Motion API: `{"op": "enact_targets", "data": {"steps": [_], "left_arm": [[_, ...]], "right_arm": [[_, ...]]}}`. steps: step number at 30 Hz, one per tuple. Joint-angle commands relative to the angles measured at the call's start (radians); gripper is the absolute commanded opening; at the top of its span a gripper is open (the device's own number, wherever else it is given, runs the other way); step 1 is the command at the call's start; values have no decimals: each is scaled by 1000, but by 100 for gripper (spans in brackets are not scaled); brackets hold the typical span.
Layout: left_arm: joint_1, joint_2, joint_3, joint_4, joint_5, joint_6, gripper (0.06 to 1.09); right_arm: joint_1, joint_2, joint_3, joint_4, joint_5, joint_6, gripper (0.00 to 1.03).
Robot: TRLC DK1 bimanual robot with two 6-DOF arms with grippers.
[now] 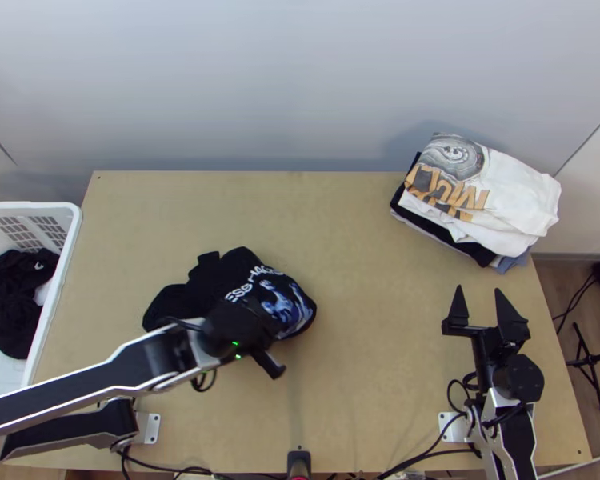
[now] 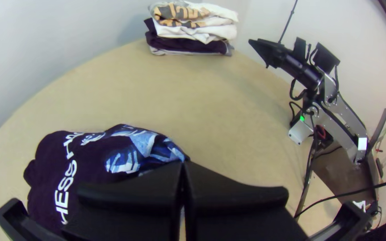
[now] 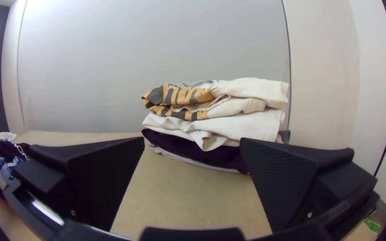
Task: Fold the t-shirt
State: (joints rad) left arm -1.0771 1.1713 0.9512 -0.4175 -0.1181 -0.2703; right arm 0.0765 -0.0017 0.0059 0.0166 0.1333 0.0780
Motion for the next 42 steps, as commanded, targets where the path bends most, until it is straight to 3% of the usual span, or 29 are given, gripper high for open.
{"op": "enact_targets", "data": {"steps": [1,9,17,22,23,24,26,27,32,34,40,42], "left_arm": [[-112,134,-6,85,0,-49,9],[-230,304,47,120,40,-93,9],[-241,324,35,100,357,-47,9],[-241,314,8,86,472,5,9],[-238,317,11,95,472,6,13],[-233,320,18,95,472,6,34],[-224,315,43,95,469,8,100],[-205,311,63,100,457,2,105],[-49,208,84,295,429,-30,105],[36,191,129,295,420,-35,105],[347,211,230,154,420,-18,105],[437,229,256,37,420,77,105]], "right_arm": [[0,0,0,0,0,0,99],[0,0,-1,0,2,0,99],[0,0,-1,0,0,0,99],[0,0,0,0,2,0,99],[0,0,0,0,0,0,99],[0,0,0,0,0,0,99],[0,0,0,0,0,0,99],[0,0,0,0,0,0,99],[0,0,-1,0,0,0,99],[0,0,-1,0,0,0,99],[0,0,0,0,0,0,99],[0,0,0,0,0,0,99]]}}
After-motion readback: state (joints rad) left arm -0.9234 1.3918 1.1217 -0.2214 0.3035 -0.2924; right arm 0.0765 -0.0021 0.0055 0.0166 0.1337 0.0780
